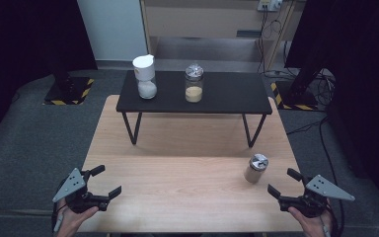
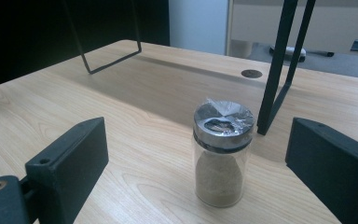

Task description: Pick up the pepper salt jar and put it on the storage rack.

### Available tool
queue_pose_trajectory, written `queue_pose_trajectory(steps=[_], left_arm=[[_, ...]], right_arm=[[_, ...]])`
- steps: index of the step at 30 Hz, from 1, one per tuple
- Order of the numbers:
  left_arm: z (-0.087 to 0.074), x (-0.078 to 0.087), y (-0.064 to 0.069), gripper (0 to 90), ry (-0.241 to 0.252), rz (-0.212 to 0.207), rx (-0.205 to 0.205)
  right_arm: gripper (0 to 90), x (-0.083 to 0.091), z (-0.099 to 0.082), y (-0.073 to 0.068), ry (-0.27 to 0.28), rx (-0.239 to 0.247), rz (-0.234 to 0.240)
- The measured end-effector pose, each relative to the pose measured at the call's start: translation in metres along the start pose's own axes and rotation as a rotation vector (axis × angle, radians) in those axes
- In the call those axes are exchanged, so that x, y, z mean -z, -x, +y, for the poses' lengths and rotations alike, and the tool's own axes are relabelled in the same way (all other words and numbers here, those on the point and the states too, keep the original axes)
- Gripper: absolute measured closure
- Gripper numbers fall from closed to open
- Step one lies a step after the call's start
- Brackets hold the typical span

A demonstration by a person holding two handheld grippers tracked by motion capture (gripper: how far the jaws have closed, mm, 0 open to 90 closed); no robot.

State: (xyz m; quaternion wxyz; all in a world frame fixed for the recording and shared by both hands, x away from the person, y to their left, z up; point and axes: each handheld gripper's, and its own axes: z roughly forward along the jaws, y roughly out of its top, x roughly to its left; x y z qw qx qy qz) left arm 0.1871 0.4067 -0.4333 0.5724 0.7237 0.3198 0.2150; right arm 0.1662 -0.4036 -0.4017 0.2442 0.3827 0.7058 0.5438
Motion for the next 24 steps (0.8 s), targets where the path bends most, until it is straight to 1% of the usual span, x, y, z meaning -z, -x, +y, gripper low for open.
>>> queue_pose_trajectory(steps=[5,9,13,18,20,21,24], left_arm=[[0.000,0.000,0.000,0.4,-0.001,0.002,0.002],[0.000,0.000,0.000,0.4,-0.003,0.002,0.002],[0.000,0.000,0.000,0.4,-0.002,0.003,0.006],[0.000,0.000,0.000,0.4,-0.004,0.006,0.007],[0.000,0.000,0.000,0.4,-0.004,0.007,0.008],[0.000,0.000,0.000,0.4,-0.004,0.008,0.009],[0.000,0.000,0.000,0.5,-0.004,0.008,0.009]], right_arm=[[5.2,0.001,0.004,-0.002,0.008,0.006,-0.003],[5.0,0.000,0.007,-0.001,0.004,0.013,0.002],[4.7,0.000,0.011,-0.001,0.001,0.028,0.007],[4.5,-0.003,0.014,0.005,0.001,0.044,0.016],[4.4,-0.005,0.014,0.010,0.001,0.036,0.026],[4.4,-0.005,0.014,0.010,0.001,0.036,0.026],[4.4,-0.009,0.016,0.012,-0.010,0.045,0.033]])
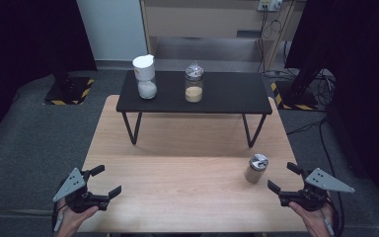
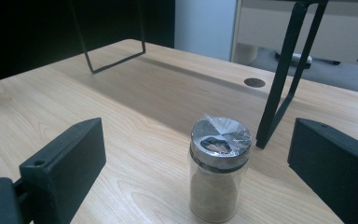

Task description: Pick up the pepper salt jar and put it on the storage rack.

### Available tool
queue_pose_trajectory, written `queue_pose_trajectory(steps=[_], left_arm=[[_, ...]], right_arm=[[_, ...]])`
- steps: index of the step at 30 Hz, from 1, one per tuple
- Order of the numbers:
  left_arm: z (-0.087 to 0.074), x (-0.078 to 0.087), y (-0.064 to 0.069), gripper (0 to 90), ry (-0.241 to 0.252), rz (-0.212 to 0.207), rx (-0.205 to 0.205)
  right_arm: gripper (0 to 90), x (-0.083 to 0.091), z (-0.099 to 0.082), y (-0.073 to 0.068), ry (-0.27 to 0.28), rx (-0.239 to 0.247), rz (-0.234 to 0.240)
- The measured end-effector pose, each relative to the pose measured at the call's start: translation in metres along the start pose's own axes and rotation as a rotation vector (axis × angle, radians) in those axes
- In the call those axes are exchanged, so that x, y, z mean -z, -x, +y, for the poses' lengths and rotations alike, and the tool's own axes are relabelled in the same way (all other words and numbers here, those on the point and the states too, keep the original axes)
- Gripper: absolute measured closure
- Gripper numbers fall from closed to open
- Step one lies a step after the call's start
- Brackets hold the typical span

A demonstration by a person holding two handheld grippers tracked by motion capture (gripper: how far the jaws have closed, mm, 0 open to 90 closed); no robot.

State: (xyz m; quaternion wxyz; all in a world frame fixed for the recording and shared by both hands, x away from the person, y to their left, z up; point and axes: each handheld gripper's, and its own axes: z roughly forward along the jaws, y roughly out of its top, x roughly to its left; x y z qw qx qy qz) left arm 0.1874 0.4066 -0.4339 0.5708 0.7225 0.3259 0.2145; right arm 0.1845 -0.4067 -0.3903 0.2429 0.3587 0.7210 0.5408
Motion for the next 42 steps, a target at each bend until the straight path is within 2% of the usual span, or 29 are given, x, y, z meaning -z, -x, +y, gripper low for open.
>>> queue_pose_trajectory(steps=[5,42], left_arm=[[0.000,0.000,0.000,0.4,0.001,0.001,0.001],[0.000,0.000,0.000,0.4,-0.001,0.009,0.005]], right_arm=[[4.4,-0.005,-0.001,0.004,0.002,0.007,0.006],[6.1,-0.067,-0.007,0.032,-0.102,0.023,0.023]])
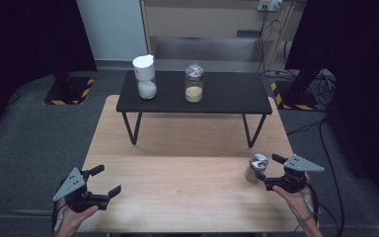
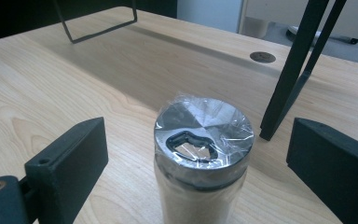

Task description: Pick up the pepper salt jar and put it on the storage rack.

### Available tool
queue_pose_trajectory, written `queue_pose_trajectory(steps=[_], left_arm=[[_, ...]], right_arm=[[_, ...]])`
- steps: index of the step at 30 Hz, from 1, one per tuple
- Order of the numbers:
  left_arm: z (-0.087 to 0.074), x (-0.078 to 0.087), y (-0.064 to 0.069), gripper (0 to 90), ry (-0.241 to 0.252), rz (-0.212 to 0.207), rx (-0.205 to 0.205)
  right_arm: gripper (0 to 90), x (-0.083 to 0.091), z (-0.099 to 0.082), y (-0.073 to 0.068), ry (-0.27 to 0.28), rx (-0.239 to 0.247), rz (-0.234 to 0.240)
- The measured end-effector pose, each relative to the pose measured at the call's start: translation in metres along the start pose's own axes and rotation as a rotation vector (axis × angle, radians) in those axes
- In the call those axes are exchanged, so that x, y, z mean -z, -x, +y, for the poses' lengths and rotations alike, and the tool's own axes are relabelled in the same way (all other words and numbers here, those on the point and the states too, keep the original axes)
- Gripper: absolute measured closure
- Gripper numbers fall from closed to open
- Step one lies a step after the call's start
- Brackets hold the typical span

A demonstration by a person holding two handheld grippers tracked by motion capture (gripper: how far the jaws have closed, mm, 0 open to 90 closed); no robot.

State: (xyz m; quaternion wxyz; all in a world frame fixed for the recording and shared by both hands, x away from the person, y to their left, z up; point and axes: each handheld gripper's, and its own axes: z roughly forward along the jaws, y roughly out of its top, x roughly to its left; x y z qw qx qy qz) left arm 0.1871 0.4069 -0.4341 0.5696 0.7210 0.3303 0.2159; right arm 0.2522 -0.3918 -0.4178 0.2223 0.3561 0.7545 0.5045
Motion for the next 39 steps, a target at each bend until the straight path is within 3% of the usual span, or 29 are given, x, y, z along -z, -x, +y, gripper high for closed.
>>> queue_pose_trajectory(steps=[18,29,32,39], left_arm=[[0.000,0.000,0.000,0.4,-0.002,0.003,-0.001],[0.000,0.000,0.000,0.4,-0.004,0.005,-0.001],[0.000,0.000,0.000,0.4,-0.003,0.005,-0.001],[0.000,0.000,0.000,0.4,-0.004,0.005,-0.001]], right_arm=[[13.4,-0.019,-0.004,0.017,-0.031,-0.005,0.032],[28.2,-0.025,-0.007,0.021,-0.022,0.051,0.059],[33.1,-0.025,-0.009,0.022,-0.010,0.047,0.071],[34.9,-0.024,-0.010,0.026,0.004,0.036,0.081]])
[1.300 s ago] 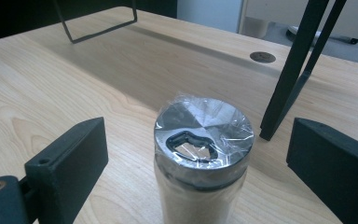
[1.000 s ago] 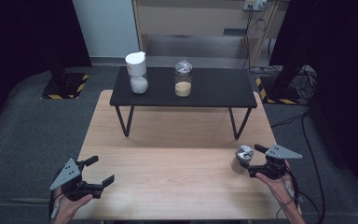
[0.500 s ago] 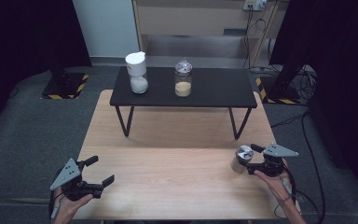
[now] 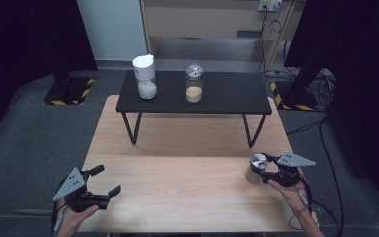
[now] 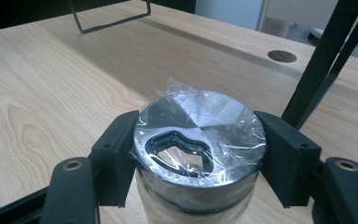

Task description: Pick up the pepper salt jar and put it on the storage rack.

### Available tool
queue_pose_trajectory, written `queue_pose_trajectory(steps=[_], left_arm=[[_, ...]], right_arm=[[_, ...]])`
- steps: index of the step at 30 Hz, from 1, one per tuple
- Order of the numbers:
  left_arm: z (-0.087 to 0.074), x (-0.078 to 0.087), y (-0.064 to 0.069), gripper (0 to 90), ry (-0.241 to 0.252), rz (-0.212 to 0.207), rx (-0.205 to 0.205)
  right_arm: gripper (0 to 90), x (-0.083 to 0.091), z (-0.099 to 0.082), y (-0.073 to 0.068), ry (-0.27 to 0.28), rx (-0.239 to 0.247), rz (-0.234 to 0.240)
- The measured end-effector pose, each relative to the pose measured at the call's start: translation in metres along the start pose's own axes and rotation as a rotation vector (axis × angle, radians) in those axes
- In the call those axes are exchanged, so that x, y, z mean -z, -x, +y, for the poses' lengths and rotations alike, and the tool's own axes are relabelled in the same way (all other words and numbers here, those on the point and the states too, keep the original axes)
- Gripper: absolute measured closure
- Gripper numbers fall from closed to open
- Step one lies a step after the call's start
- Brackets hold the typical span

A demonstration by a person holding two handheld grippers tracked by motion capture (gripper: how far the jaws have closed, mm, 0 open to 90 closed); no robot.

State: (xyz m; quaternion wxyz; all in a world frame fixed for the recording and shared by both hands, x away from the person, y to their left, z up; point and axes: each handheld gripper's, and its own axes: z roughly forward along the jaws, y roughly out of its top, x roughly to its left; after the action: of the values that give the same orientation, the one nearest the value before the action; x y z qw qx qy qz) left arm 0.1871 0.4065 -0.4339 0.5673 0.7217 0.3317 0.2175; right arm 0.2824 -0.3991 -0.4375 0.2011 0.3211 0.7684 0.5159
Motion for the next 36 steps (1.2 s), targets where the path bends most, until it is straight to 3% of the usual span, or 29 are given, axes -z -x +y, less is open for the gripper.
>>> queue_pose_trajectory(steps=[19,36], left_arm=[[0.000,0.000,0.000,0.4,0.000,0.000,0.000],[0.000,0.000,0.000,0.5,0.000,-0.001,0.000]], right_arm=[[35.4,0.001,0.009,0.001,-0.002,0.004,0.027],[35.4,0.007,0.053,0.004,0.006,0.030,0.123]])
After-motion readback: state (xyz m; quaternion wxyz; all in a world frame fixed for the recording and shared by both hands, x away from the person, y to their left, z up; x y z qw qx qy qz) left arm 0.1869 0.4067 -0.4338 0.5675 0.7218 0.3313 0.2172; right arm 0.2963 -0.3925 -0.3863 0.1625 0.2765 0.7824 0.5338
